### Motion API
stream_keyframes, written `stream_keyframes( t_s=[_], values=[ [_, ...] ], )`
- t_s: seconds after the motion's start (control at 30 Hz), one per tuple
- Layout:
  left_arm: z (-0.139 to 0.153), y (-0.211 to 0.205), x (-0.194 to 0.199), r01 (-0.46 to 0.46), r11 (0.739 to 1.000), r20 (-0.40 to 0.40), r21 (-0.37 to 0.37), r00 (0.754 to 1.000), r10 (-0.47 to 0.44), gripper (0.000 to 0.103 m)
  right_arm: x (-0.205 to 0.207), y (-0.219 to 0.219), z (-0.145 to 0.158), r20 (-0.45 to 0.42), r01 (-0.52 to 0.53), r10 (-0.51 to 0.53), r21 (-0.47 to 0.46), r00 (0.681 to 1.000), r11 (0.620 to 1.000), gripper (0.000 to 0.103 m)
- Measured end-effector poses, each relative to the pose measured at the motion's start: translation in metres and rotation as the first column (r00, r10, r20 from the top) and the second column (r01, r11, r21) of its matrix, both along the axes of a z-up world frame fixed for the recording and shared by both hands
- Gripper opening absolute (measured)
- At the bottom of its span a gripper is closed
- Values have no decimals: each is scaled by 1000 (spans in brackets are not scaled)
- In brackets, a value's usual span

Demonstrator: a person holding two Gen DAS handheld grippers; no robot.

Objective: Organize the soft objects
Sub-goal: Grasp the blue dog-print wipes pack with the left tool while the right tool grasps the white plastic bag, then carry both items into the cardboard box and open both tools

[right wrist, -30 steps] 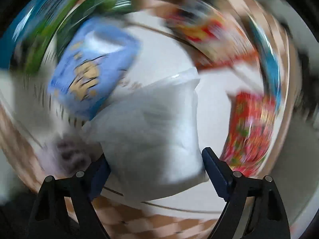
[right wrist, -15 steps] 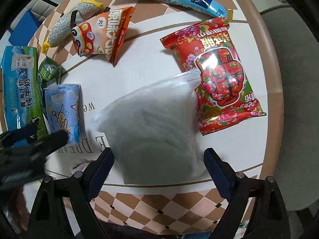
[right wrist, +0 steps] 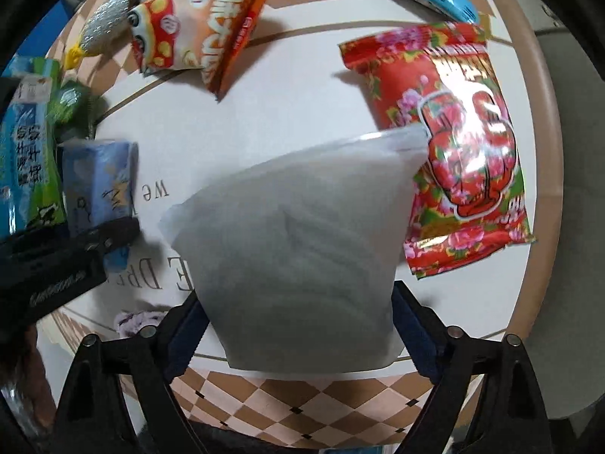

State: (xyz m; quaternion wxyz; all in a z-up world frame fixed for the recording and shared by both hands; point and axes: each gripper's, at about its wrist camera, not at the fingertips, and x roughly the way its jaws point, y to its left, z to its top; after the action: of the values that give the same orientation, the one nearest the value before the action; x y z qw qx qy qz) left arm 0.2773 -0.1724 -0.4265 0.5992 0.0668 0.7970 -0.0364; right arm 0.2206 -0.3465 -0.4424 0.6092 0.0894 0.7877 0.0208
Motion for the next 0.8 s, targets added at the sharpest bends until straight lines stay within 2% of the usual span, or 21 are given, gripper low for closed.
stream_keyframes(
  t_s=[0.1,0.17,0.27,0.47,0.5,0.53,0.63,0.73,0.8],
  values=[
    [16,0,-7,4,1000,31,-10,1000,-3,43,-7,-10,8,12,39,-38,-5,999,999,75],
    [31,2,-15,3,1000,55,-20,999,-2,43,-18,-22,19,14,82,-83,8,996,997,73],
    [56,10,-27,3,999,98,-45,995,2,43,-35,-32,37,33,109,-110,37,993,993,71],
    [125,44,-35,-6,993,199,-115,979,29,43,-56,-36,107,106,95,-107,114,989,989,71],
    [139,53,-36,-11,992,221,-126,974,39,43,-59,-29,126,131,76,-93,130,987,989,71],
    [151,58,-36,-17,991,238,-136,970,49,43,-56,-23,130,149,61,-82,138,985,989,71],
    [191,89,-34,-39,988,301,-148,950,83,43,-48,14,182,229,-11,-29,169,973,986,71],
    [219,131,-24,-70,987,335,-144,935,115,43,-19,73,223,287,-66,3,211,958,975,71],
    [219,159,-10,-96,987,348,-129,928,135,43,26,123,231,306,-93,19,228,952,969,71]
  ],
)
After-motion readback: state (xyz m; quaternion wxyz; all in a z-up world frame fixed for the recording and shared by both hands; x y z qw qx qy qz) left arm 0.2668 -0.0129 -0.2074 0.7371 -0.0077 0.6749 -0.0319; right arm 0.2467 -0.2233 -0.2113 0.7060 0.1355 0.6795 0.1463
